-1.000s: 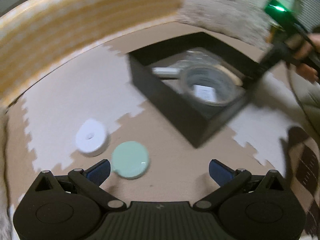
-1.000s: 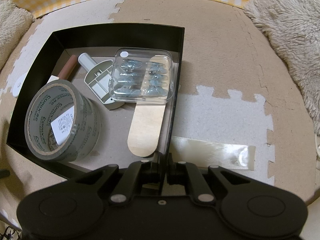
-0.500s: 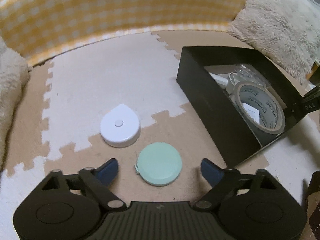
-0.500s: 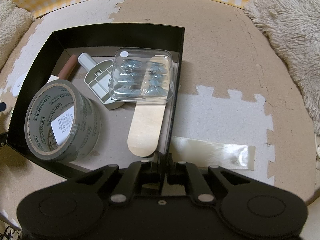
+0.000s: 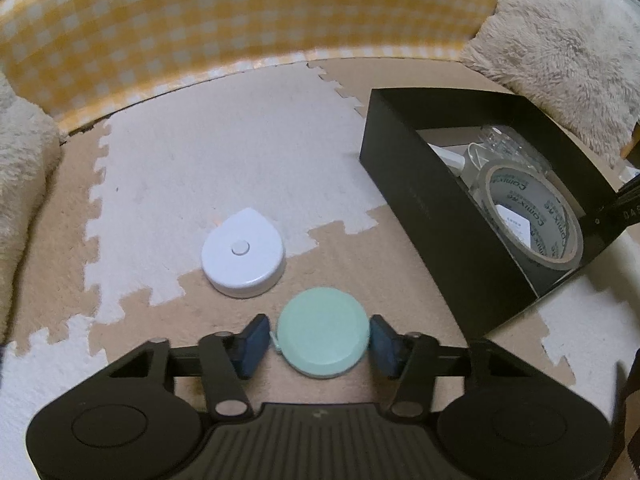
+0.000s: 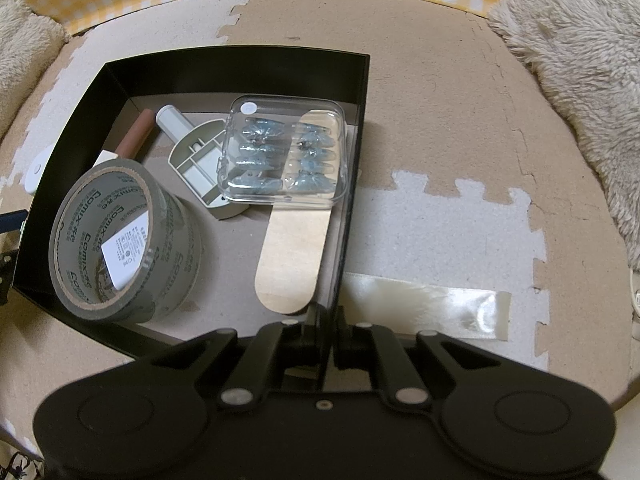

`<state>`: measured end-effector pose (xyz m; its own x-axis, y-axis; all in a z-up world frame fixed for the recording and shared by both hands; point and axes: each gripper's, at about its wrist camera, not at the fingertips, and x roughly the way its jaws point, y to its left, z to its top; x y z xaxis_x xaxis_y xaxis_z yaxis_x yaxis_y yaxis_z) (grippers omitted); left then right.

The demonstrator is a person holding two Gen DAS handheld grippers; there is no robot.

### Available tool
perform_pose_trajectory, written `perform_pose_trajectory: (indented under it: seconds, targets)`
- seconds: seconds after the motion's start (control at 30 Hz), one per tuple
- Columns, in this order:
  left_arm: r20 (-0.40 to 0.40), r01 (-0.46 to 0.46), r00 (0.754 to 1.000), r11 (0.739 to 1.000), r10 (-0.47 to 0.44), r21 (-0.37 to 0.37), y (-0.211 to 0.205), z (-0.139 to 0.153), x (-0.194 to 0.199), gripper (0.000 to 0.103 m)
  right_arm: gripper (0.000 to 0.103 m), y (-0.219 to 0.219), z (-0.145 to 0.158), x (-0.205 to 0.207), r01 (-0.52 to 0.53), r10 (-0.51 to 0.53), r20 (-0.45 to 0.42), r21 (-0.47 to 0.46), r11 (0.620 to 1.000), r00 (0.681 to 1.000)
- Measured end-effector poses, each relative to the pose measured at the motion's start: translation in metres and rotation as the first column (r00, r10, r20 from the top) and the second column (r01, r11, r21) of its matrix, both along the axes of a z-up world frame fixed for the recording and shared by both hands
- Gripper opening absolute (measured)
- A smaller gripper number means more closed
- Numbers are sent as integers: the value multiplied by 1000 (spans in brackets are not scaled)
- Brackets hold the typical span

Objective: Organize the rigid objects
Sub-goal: 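Carry the green tape measure into the tape roll and release it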

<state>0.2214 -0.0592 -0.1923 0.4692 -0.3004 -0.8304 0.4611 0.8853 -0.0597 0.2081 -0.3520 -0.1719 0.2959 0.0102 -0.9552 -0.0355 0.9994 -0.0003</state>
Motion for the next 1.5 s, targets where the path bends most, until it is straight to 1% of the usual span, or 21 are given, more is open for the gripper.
perform_pose_trajectory:
  seconds: [0.17, 0.27, 0.43, 0.57, 0.7, 0.83, 1.0, 1.17, 1.37, 1.43, 1.5]
  targets:
    - [5, 2, 1000, 1000, -2, 0, 0, 3, 0, 53, 7, 0, 0, 0, 0, 0, 0, 0, 1000, 1000]
    - [30, 2, 1000, 999, -1, -33, 0, 13, 0, 53, 7, 0, 0, 0, 0, 0, 0, 0, 1000, 1000]
    - [102, 15, 995, 995, -5, -95, -8, 37, -4, 53, 7, 0, 0, 0, 0, 0, 0, 0, 1000, 1000]
    - [146, 58, 989, 986, -35, -154, -24, 56, -11, 53, 7, 0, 0, 0, 0, 0, -1, -1, 1000, 1000]
    - [164, 115, 983, 972, -81, -206, -49, 67, -19, 53, 7, 0, 0, 0, 0, 0, 0, -1, 1000, 1000]
    - [167, 151, 979, 964, -116, -217, -75, 65, -27, 53, 7, 0, 0, 0, 0, 0, 0, 0, 1000, 1000]
    - [147, 141, 983, 968, -112, -206, -99, 56, -29, 53, 7, 0, 0, 0, 0, 0, -1, -1, 1000, 1000]
    - [153, 136, 982, 973, -108, -184, -110, 52, -28, 53, 7, 0, 0, 0, 0, 0, -1, -1, 1000, 1000]
    - [130, 106, 988, 975, -82, -195, -108, 49, -21, 53, 7, 0, 0, 0, 0, 0, -1, -1, 1000, 1000]
    - [119, 102, 990, 976, -80, -191, -107, 48, -20, 56, 7, 1, 0, 0, 0, 0, -1, -1, 1000, 1000]
    - [103, 100, 991, 973, -80, -206, -107, 49, -19, 67, 7, 1, 0, 0, -1, 1, -2, -1, 1000, 1000]
